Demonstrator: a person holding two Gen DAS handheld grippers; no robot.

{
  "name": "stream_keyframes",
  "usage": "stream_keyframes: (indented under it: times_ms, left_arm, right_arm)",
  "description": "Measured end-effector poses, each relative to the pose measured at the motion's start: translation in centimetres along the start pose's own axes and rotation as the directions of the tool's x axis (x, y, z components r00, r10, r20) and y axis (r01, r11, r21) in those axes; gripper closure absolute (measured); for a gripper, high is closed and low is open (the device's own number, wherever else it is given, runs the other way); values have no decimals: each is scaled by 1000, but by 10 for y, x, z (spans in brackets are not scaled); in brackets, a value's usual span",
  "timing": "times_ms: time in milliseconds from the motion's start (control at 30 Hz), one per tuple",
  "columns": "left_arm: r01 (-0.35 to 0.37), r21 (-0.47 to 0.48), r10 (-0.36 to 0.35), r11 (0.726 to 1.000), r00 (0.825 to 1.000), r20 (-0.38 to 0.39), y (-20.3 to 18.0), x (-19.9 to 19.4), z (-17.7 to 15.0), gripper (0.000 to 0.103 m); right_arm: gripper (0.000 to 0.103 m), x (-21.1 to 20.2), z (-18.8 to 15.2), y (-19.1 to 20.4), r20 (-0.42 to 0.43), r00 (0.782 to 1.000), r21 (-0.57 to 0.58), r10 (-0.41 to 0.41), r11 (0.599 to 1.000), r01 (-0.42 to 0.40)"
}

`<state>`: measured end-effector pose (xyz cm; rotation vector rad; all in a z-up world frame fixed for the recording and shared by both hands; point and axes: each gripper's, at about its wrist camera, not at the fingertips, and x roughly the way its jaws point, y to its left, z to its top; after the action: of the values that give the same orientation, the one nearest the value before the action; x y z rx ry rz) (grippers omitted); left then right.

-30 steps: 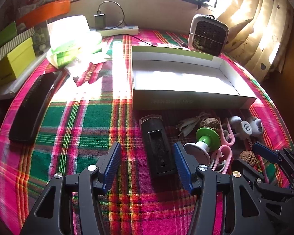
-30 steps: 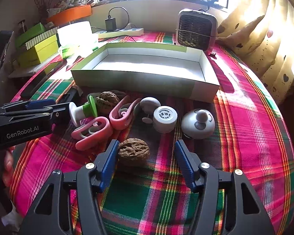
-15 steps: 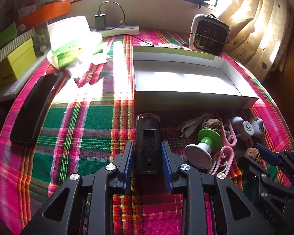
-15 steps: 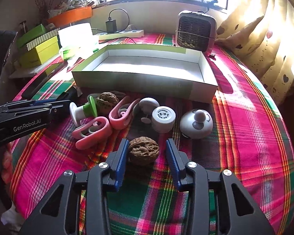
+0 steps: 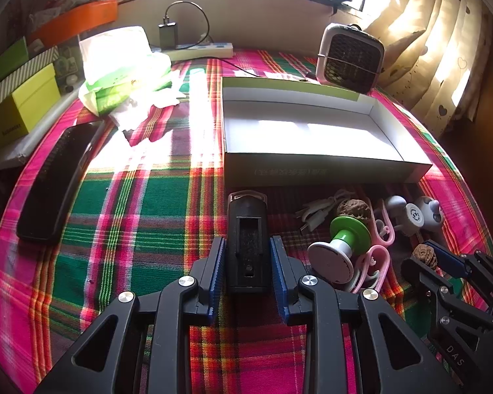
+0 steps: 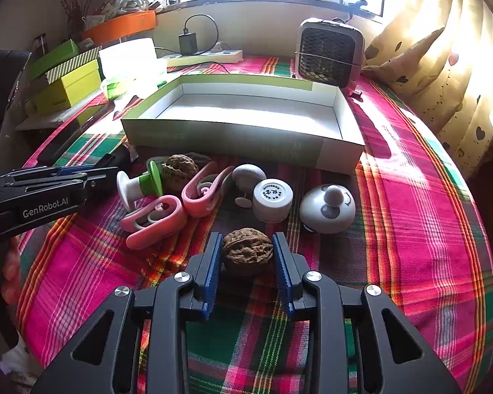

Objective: Organize objects
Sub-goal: 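Grasp the black rectangular device with the left tool while the right tool grasps the walnut, then carry the black device with the left tool while the right tool carries the walnut into the box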

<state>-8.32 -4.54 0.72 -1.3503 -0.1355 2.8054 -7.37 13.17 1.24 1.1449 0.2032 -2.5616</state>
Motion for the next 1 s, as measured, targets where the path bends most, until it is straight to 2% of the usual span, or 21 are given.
stream_keyframes:
  times_ms: [433, 767, 1000]
  left_arm:
    - [10, 13, -11, 1000, 998, 55, -4, -22, 11, 79]
    - [6, 7, -6, 1000, 1000, 3, -4, -9, 0, 79]
    - [17, 2, -17, 1000, 1000, -5, -5, -5, 1, 79]
  right_arm:
    - [71, -14, 14, -4, 48, 999, -4, 0, 1000, 0]
    - [71, -12, 12, -4, 38, 999, -5, 6, 1000, -6]
    - [71, -9, 11, -5, 31, 999, -3, 9, 1000, -9]
